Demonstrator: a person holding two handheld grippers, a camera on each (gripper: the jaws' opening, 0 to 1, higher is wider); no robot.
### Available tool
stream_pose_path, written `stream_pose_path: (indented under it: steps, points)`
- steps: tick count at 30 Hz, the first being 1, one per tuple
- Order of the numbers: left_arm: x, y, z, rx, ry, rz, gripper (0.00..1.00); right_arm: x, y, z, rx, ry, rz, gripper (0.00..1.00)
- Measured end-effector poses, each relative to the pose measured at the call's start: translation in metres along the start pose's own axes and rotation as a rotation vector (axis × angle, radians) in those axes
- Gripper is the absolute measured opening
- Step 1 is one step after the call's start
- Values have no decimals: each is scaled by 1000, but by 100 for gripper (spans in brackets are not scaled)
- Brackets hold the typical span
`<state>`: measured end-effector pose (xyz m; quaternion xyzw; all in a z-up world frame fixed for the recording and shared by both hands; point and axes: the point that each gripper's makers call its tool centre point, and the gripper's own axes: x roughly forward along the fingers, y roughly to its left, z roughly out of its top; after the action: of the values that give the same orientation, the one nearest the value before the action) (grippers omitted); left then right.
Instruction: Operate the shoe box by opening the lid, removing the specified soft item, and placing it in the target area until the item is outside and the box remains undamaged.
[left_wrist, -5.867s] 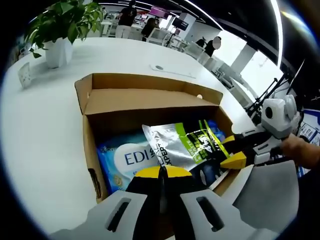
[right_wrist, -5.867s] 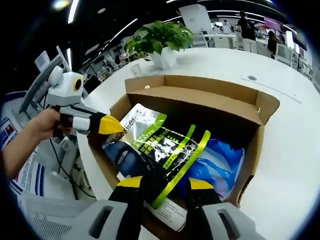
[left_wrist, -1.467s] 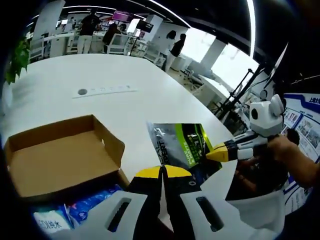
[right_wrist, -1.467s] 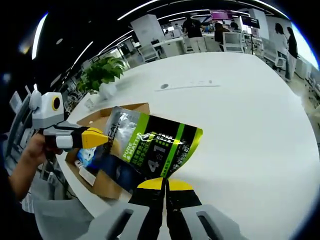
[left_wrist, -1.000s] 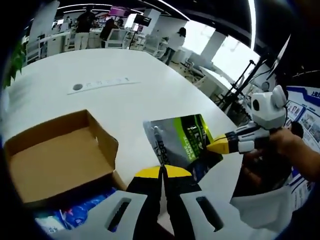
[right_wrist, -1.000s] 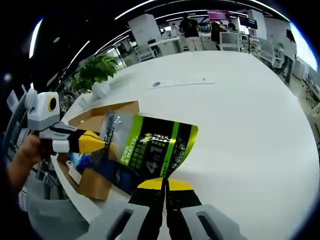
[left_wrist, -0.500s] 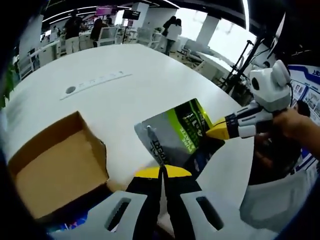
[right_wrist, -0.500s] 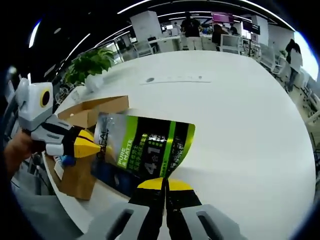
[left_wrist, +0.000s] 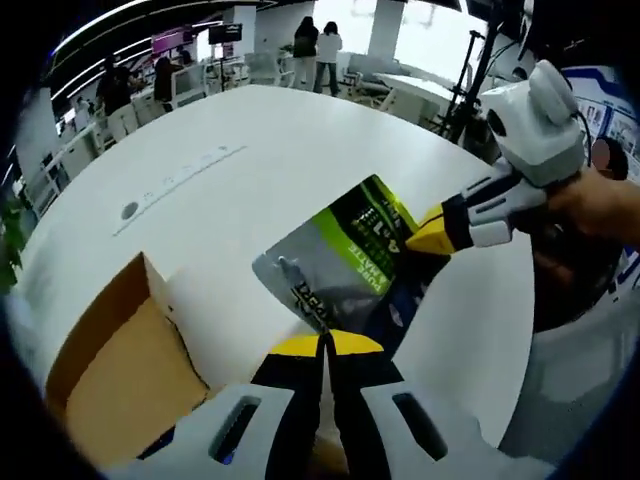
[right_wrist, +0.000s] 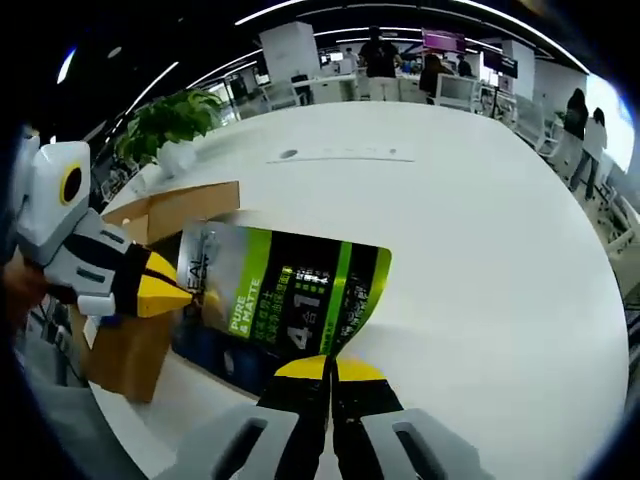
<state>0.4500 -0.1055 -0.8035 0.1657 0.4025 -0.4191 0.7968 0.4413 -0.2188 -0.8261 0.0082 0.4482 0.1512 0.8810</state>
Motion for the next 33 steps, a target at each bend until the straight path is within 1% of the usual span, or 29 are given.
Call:
stream_pose_path:
  steps: [2,4,9,11,12,14,16,18,24,29,33]
  points:
    - [3,-1,1,97,16,19,0,1,-3,-1,1,-4,-8,0]
    - [6,-4,1,159,35,25,0,3,-6,-1,1,-6,-17,0]
    - [14,-4,-2,207,64,32,0,7,-10,-2,-5,-10,-29,0]
    - [17,-2,-4,247,80,43,0,8,-10,-3,-8,-16,-30,0]
    - [17,0,-5,299,93,54,0,9,-10,-2,-10,-20,-31,0]
    - [20,0,-6,350,111,63,0,11,-10,-2,-16,-26,-37,0]
    - [21,-1,-8,368,122,69,0,14,-10,-2,-21,-28,-41,0]
    - [23,1,-12,405,143,79,0,15,-9,-2,-22,-31,-40,0]
    - [30,6,-22,545,210,108,0,21,-6,0,-27,-44,-37,0]
    - [36,8,-23,562,225,115,0,24,-6,-3,-20,-41,-39,0]
    - [39,11,-21,619,234,137,0,26,-8,-4,-10,-48,-42,0]
